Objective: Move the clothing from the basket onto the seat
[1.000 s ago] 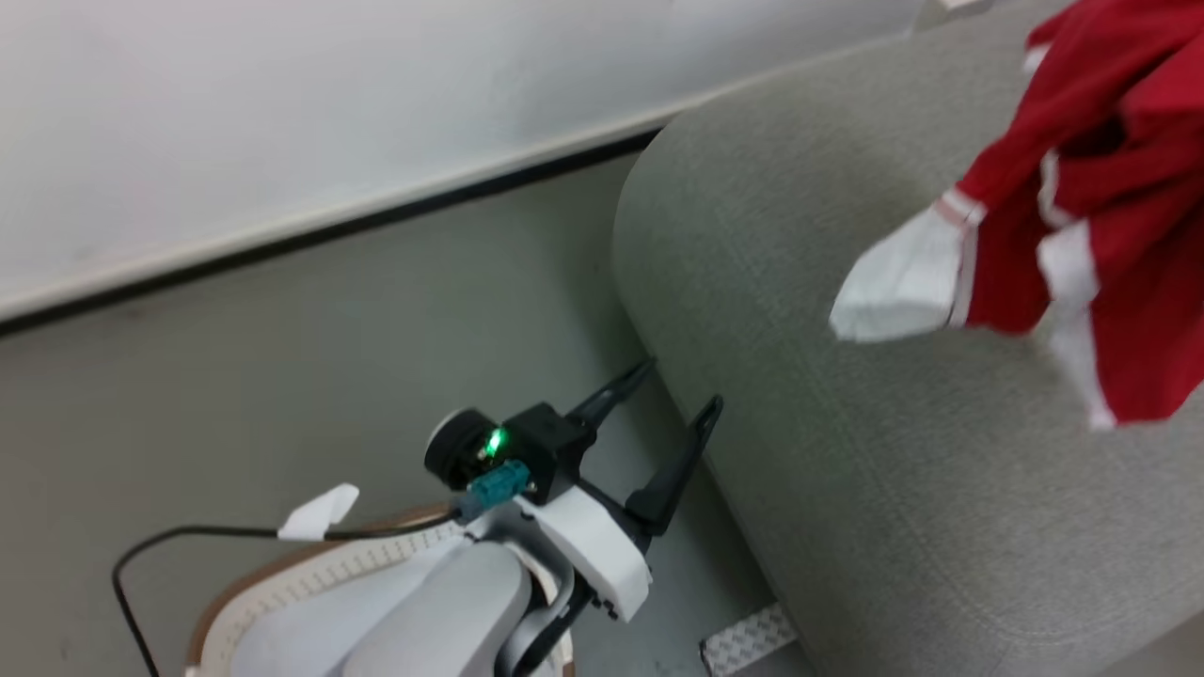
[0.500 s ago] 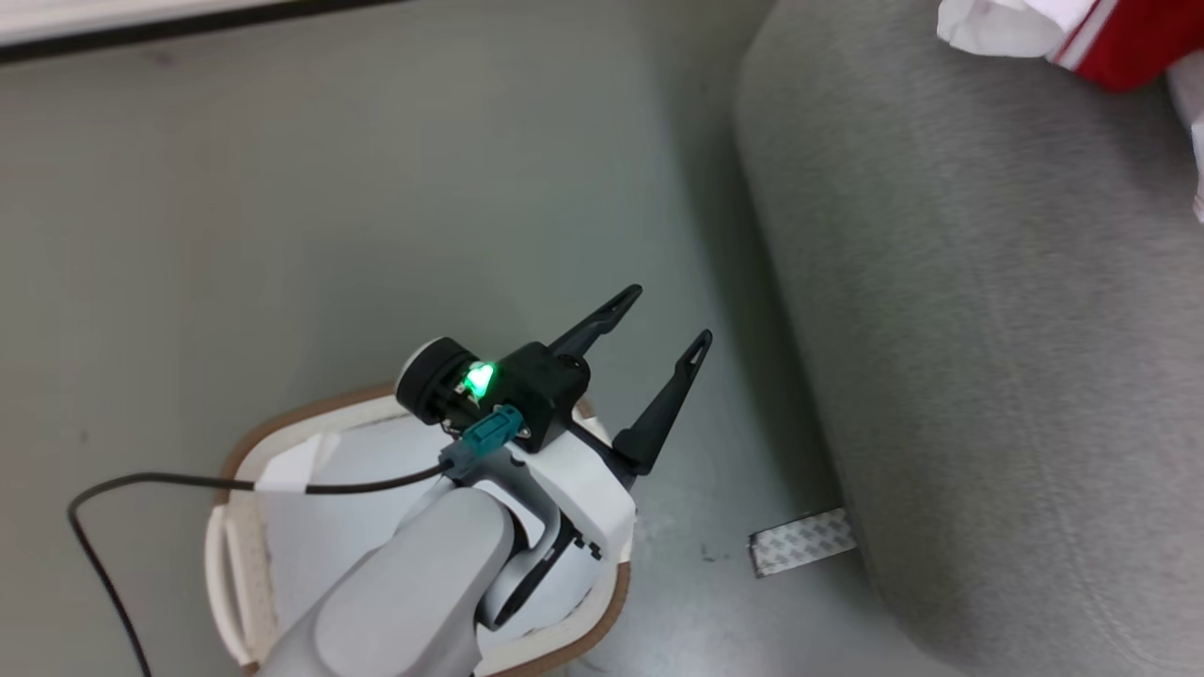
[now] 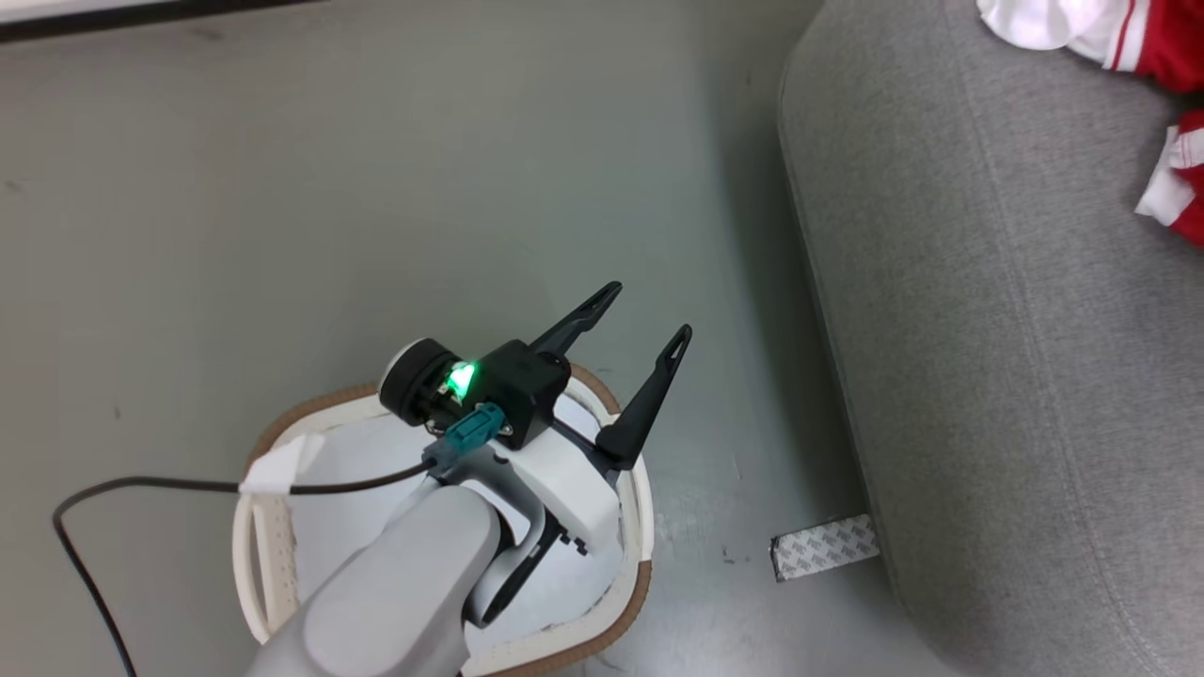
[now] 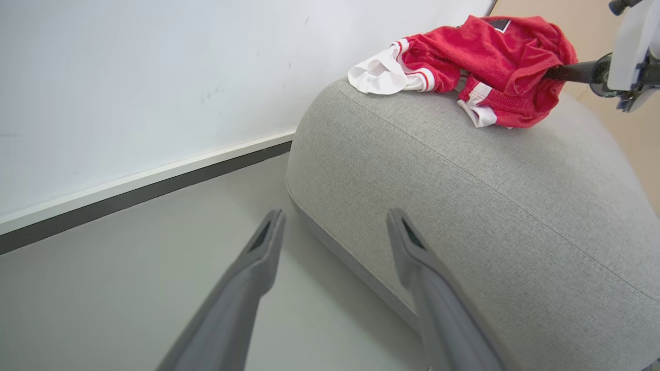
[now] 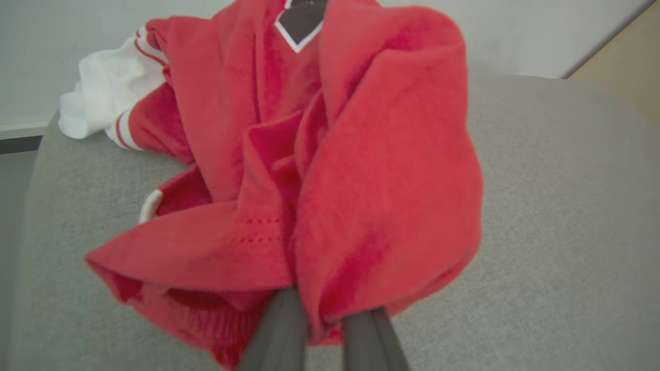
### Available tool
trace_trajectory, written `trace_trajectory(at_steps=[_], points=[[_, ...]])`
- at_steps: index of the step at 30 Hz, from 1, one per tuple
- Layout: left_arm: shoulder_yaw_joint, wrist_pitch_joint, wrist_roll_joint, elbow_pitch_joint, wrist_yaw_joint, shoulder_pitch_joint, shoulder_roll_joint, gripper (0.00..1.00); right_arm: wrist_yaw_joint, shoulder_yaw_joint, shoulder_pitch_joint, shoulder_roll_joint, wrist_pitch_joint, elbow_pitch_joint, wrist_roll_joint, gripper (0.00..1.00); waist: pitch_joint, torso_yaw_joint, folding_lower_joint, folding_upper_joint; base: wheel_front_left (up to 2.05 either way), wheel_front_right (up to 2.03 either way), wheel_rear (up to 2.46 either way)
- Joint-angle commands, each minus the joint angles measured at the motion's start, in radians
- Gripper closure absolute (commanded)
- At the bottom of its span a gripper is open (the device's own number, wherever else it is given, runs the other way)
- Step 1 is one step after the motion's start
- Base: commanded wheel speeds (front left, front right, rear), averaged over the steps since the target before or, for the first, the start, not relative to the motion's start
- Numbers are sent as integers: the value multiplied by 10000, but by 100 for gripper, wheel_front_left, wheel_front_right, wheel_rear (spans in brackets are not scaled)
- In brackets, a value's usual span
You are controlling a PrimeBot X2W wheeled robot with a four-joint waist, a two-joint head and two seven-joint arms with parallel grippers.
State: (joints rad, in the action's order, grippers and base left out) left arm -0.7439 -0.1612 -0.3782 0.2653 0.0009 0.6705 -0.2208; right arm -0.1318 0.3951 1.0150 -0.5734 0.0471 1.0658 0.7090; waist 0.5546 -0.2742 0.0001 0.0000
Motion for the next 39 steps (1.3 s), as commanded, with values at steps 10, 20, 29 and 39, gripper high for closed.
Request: trace_trajectory(at_steps=[10,20,29,39], points=[[138,-547,-550,542,78,-787,120,0,22,2126,-475,-595,-1403,-743,422,0,-1883,-198,-1,0,0,0,0],[935,-972,-1292,787,363,-2079,76,0,22,3966,-515,-2206,-1789,-3522,910,0,-4447,93,-1,0,0,0,0],[2046,-1023,-1958,196,548,-3186,-353,0,22,3567,-1539,-2761,-1011,-5488,1748,0,-5780,925,-1,0,0,0,0],[3605,-1031,-1969,-579,1049,-4755,-911,0,22,1705,-4700,-1724,1472,-6300,1352,0,-6194,1782,-1,0,0,0,0]])
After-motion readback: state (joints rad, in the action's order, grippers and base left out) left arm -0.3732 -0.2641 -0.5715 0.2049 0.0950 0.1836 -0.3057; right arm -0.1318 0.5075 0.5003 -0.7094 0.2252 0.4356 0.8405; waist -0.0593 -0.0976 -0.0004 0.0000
